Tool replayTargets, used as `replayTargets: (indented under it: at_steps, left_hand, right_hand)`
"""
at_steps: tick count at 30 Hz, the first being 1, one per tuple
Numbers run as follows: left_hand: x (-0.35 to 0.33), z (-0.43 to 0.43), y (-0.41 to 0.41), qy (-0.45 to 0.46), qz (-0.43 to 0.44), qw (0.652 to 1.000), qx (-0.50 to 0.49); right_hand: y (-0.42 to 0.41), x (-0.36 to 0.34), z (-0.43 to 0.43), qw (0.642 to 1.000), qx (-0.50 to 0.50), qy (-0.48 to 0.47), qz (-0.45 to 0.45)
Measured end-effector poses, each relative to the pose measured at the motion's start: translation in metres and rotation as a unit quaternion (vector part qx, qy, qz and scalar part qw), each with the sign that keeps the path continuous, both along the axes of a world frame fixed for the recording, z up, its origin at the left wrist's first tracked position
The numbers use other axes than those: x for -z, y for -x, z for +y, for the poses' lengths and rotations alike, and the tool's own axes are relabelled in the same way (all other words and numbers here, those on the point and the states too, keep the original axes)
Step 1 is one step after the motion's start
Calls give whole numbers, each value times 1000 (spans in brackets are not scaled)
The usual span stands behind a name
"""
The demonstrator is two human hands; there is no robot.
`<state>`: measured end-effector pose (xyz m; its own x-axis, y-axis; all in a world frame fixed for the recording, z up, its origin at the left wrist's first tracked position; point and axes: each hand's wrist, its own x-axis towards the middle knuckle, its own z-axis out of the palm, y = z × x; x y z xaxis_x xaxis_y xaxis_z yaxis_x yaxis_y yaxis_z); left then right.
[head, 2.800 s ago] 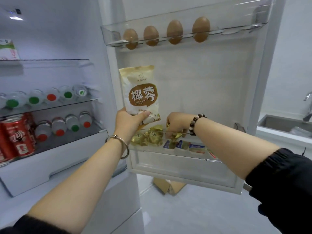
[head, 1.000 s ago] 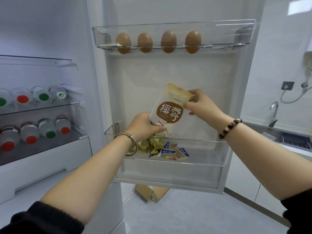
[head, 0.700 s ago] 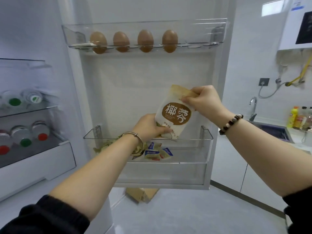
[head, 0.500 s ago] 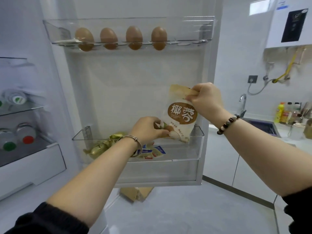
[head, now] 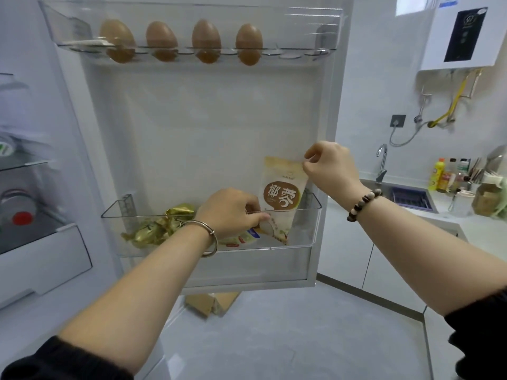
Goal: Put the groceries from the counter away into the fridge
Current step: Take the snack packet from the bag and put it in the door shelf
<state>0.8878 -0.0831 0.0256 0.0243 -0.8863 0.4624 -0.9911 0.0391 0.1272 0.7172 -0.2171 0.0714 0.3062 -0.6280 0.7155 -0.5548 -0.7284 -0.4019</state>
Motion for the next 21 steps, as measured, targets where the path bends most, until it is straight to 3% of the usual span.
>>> replayTargets:
  at_steps: [3,6,10,13,21]
  left_hand:
    - [-2,-1,2,-12,-16,1000,-2]
    - [0,-1,5,-17,-48,999,-12]
    - [8,2,13,12,-103,993,-60]
    - [15,6,22,45,-113,987,-102]
    - [29,0,66,169,-13,983,-72]
  right_hand:
    - [7,17,4,989,-19,137,55]
    - [15,37,8,973,-50,204,97]
    - [28,55,7,981,-76,162,71]
    - [35,67,5,983,-115,92,108]
    - [57,66,4,971,-211,45,108]
